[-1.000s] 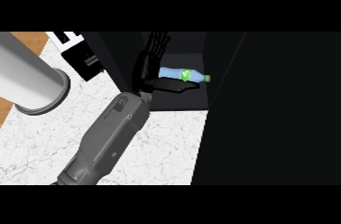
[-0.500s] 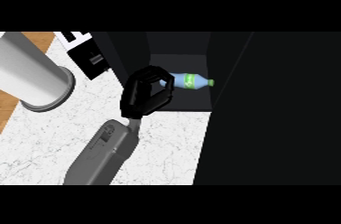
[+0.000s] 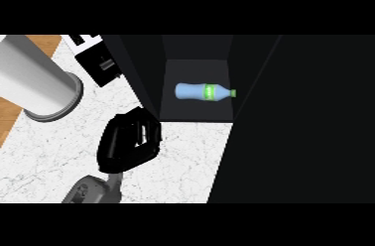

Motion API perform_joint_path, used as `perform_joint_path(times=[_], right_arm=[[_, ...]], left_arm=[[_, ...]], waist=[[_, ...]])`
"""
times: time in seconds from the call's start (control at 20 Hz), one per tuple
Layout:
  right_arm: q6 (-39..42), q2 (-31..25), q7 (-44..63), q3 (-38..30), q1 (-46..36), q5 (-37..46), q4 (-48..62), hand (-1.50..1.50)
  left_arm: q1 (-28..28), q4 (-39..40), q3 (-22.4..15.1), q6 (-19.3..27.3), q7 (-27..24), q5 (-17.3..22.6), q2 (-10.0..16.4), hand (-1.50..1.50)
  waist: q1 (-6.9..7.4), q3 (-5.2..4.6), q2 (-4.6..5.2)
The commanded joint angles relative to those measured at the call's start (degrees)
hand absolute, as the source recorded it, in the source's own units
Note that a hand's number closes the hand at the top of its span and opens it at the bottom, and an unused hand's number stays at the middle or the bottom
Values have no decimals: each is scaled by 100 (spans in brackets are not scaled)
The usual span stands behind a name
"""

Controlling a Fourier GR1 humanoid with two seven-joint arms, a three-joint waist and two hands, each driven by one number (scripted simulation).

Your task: Pick up the bottled water, place it into the cabinet and close the cabinet

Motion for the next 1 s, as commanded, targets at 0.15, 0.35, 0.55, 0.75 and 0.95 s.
perform_joint_path(times=[0.15,0.35,0.55,0.75,0.95], right_arm=[[-174,928,989,868,-953,499,55,150],[-243,1337,1303,1304,-1302,739,285,150],[-243,2310,1549,1616,-2024,888,1089,150],[-172,2481,1926,1791,-2674,1248,1332,150],[-752,2473,1768,1626,-3393,1472,1855,150]], left_arm=[[1200,-1112,210,-409,-125,110,591,150],[1650,-1537,587,-665,0,432,971,150],[1792,-1570,673,-545,-91,356,844,150],[2171,-1633,922,-954,-284,587,1057,150],[2080,-1228,1223,-1364,-391,768,1245,150]], waist=[[2,-4,17],[16,-6,8],[23,-5,19],[78,-12,5],[100,-25,24]])
